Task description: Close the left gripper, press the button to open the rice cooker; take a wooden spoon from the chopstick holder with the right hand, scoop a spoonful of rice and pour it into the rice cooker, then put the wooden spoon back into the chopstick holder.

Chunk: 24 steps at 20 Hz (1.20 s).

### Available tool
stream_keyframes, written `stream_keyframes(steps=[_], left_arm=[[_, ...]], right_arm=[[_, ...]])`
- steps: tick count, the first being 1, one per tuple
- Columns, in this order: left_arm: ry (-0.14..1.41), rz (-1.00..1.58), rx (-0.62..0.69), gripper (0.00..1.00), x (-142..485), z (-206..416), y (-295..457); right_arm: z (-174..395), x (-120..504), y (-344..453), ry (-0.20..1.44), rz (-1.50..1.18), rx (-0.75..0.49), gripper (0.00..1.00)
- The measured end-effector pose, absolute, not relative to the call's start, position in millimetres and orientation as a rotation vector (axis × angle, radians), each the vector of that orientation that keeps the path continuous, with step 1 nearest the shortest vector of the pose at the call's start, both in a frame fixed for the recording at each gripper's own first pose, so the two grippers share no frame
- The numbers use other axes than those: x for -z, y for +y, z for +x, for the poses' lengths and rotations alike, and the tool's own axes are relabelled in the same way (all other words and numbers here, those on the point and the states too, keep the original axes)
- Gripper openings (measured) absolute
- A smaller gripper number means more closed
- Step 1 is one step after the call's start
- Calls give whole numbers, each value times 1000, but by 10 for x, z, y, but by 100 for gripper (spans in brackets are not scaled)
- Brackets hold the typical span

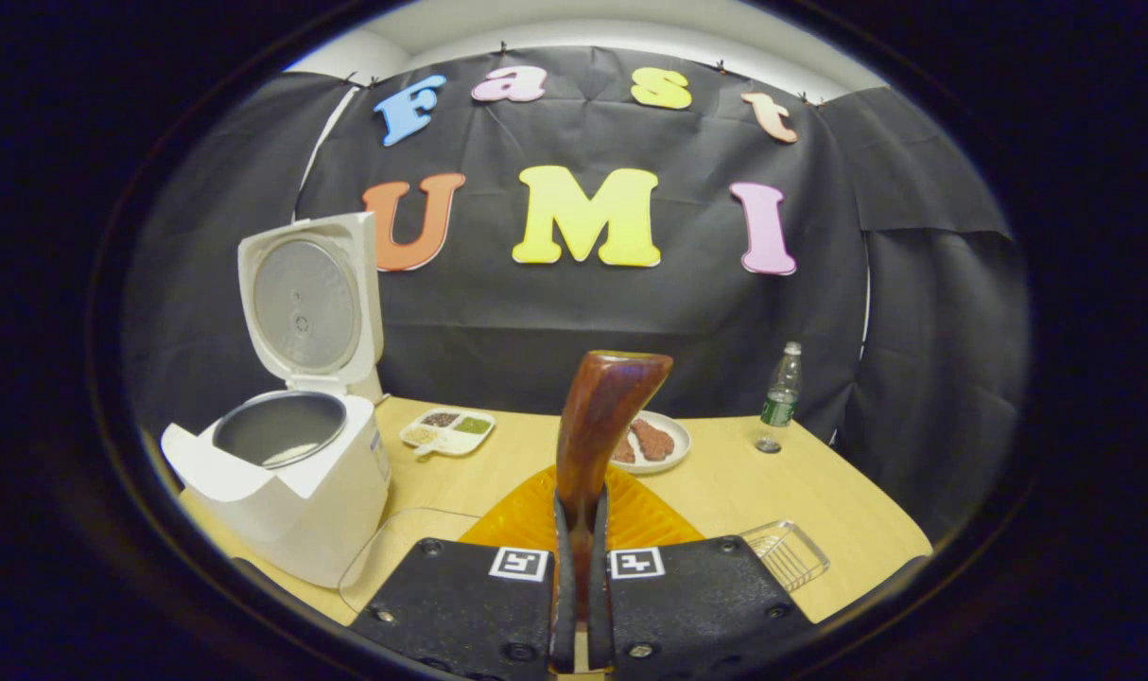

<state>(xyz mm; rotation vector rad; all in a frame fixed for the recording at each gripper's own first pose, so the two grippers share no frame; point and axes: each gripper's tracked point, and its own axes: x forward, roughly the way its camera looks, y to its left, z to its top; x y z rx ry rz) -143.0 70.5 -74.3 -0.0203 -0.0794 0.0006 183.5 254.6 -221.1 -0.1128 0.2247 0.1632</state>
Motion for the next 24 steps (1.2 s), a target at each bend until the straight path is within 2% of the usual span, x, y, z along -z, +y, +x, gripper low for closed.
stream_keyframes(steps=[5, 11, 13, 18, 22, 24], left_arm=[[-84, -73, -6, 96, 761, -1405, 787], [-81, -17, 12, 94, 782, -1421, 676], [-84, 7, 24, 94, 786, -1410, 629], [-132, 15, 14, 96, 688, -1477, 594], [-122, 6, 15, 96, 729, -1463, 594], [-116, 8, 9, 96, 758, -1458, 606]], right_arm=[[2042, 2509, 2613, 189, -322, -120, 11], [2091, 2700, 2587, 202, -344, -87, 10], [2064, 2768, 2708, 228, -329, -126, 12], [1688, 2901, 3242, 297, -200, -339, 10], [1467, 2937, 3480, 341, -166, -410, 11], [1417, 2941, 3487, 360, -150, -408, 11]])
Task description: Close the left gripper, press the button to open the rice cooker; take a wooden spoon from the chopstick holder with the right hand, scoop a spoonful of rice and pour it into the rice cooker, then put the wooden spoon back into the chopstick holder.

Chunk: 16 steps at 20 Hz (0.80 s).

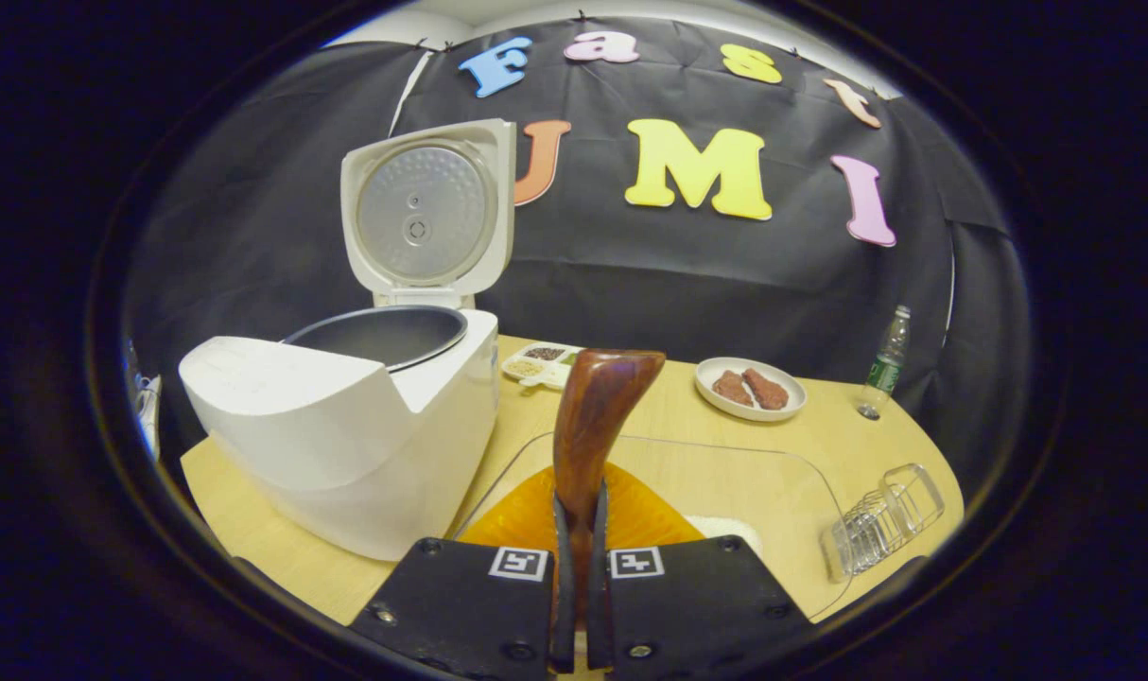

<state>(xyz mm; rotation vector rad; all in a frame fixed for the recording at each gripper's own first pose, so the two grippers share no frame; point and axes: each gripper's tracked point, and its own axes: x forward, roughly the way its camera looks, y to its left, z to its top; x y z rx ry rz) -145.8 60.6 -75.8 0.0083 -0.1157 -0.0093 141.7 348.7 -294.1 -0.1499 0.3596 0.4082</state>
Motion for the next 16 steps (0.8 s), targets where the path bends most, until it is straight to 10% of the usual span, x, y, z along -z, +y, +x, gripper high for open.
stream_keyframes(steps=[16], left_arm=[[-112, 8, -7, 96, 833, -1462, 711]], right_arm=[[1537, 3001, 3112, 665, 652, -426, 10]])
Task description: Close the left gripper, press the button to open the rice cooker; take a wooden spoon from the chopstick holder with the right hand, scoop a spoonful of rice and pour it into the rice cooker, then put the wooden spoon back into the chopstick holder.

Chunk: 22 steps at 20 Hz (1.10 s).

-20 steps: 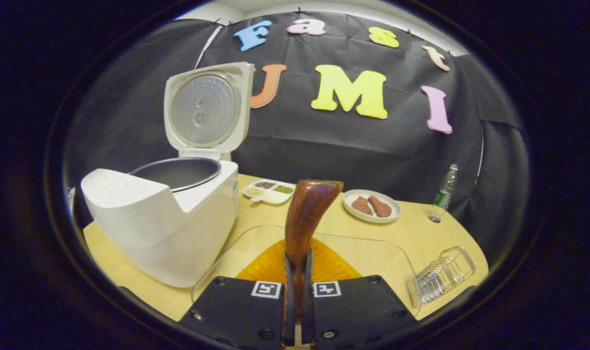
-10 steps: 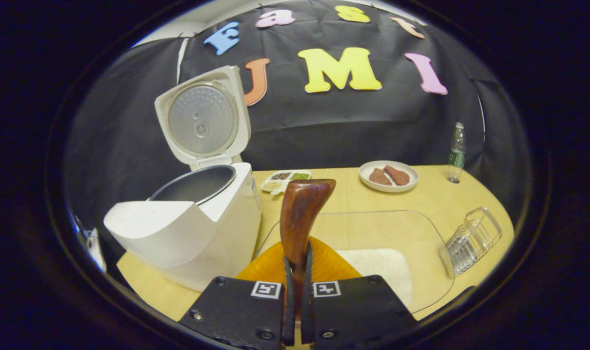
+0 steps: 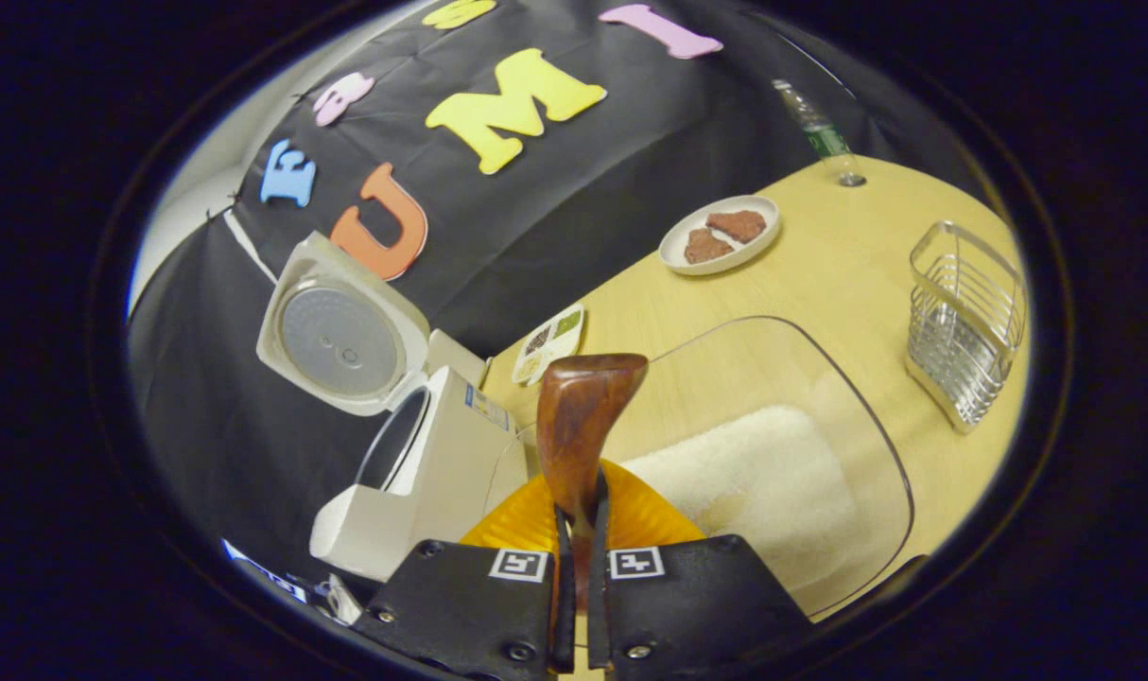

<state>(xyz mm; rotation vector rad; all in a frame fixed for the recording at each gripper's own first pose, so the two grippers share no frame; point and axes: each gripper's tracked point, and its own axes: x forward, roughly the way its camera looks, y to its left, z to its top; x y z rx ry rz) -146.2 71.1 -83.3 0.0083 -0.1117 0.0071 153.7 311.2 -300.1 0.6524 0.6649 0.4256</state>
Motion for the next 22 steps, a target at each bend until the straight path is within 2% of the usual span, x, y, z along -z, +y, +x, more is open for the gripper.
stream_keyframes(steps=[5, 11, 14, 18, 22], left_arm=[[-97, -8, -8, 96, 858, -1441, 695], [-96, 16, 1, 96, 854, -1471, 651], [-91, 11, 2, 96, 878, -1454, 646], [-82, 10, 1, 96, 872, -1440, 668], [-87, 13, 14, 96, 852, -1436, 629]], right_arm=[[1634, 2779, 2817, 611, 924, -410, 10], [1767, 2687, 2435, 550, 1076, -375, 10], [1796, 2505, 2299, 538, 1223, -409, 10], [1801, 1918, 2024, 482, 1569, -551, 10], [1797, 1767, 1875, 435, 1563, -554, 10]])
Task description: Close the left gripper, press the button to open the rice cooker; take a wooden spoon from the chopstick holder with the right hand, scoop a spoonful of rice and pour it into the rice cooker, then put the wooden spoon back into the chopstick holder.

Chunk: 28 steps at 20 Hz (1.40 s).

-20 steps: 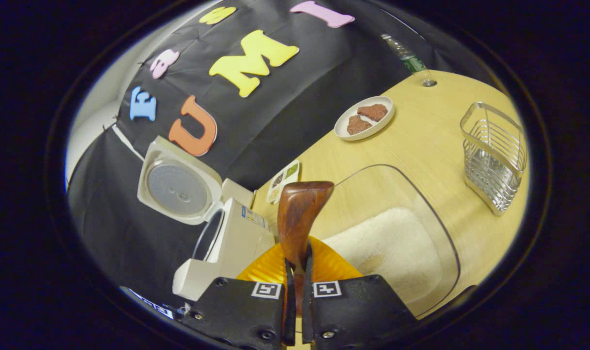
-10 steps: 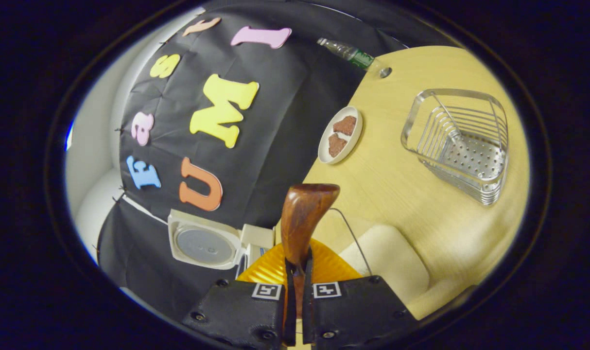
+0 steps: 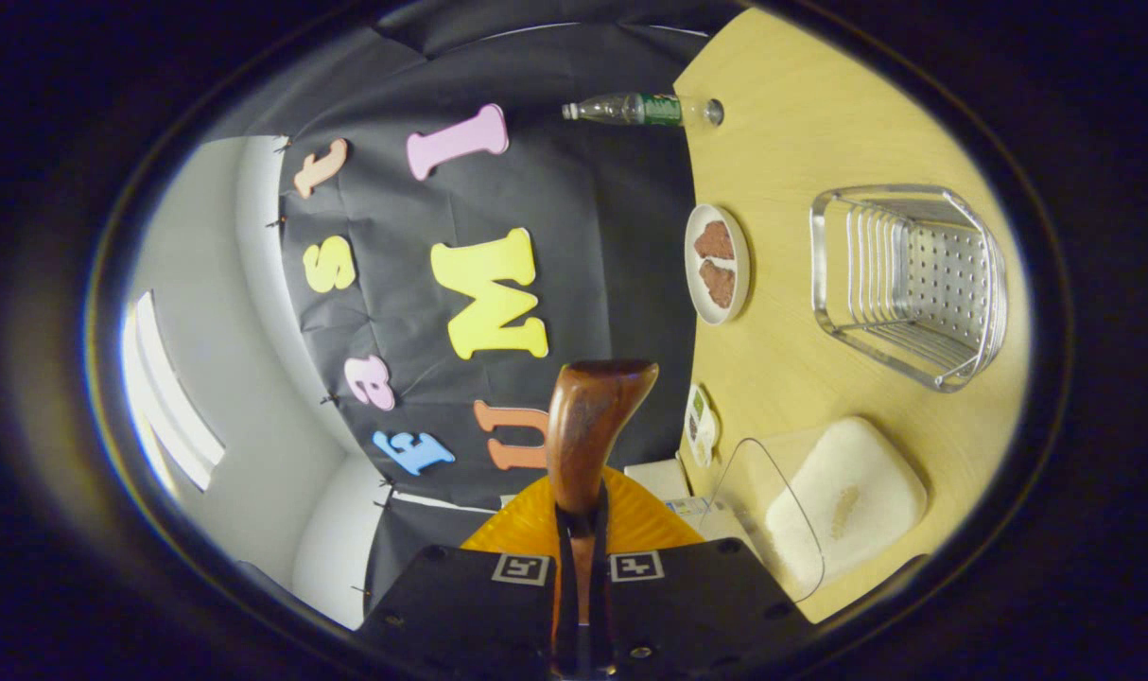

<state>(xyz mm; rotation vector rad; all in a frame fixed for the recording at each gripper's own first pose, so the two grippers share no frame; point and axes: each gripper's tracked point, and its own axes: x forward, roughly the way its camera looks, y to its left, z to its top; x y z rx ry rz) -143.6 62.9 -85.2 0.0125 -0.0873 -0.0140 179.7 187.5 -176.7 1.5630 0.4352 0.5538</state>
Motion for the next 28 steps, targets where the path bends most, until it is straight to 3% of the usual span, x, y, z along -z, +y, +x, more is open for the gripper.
stream_keyframes(steps=[11, 18, 28], left_arm=[[-47, -5, 23, 96, 913, -1422, 698], [-36, -5, -12, 96, 804, -1311, 939], [30, -48, -55, 95, 960, -1174, 1120]], right_arm=[[1929, 1425, 2476, 476, 1424, -540, 10], [2121, 1047, 3326, 509, 1321, -628, 10], [2383, 1053, 4581, 563, 970, -670, 10]])
